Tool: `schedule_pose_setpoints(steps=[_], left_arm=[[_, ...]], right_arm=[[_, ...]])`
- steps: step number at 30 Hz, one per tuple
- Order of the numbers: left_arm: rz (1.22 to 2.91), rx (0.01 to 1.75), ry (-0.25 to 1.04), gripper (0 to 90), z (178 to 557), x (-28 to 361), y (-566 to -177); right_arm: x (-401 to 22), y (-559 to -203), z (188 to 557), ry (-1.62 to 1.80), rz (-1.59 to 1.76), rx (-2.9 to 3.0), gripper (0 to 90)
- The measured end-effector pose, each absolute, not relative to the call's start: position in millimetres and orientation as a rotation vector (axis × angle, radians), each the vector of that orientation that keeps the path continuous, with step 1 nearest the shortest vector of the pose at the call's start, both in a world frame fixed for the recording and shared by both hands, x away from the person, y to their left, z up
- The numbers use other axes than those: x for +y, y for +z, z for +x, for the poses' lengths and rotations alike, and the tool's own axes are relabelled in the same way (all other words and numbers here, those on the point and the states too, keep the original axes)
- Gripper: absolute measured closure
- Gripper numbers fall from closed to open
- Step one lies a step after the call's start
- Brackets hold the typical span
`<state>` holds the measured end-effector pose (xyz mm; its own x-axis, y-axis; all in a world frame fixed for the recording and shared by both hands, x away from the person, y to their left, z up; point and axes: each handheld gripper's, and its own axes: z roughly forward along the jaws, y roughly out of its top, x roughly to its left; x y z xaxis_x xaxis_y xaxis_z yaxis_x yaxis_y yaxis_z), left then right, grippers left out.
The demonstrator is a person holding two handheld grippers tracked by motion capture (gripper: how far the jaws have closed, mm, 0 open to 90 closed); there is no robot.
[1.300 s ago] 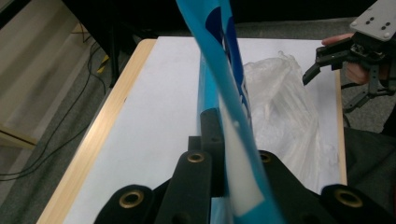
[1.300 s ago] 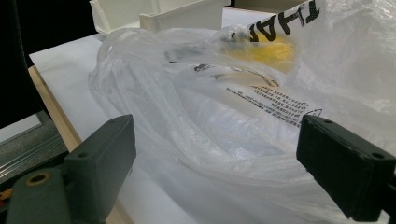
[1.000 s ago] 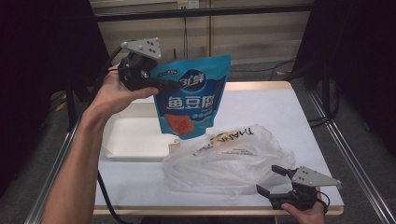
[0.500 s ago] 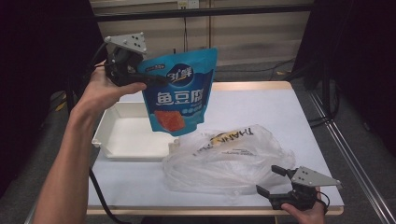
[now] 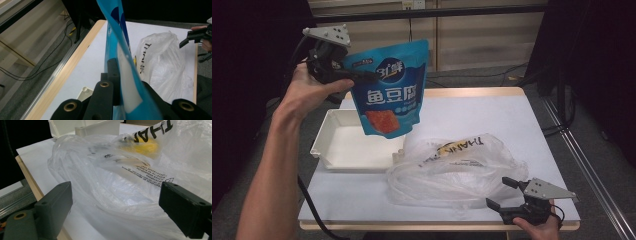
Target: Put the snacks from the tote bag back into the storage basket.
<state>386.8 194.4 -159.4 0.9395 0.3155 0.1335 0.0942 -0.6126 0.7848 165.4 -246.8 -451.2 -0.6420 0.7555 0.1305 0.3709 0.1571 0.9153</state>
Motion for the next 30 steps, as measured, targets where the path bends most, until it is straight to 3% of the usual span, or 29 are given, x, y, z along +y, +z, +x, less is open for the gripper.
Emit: schedule_pose_setpoints(steps=[30], left_arm=[[2.238, 0.435, 0.307, 90.0, 427, 236, -204]], right_arm=[[-245, -452, 166, 1.476, 1.074, 2.094, 11.5]])
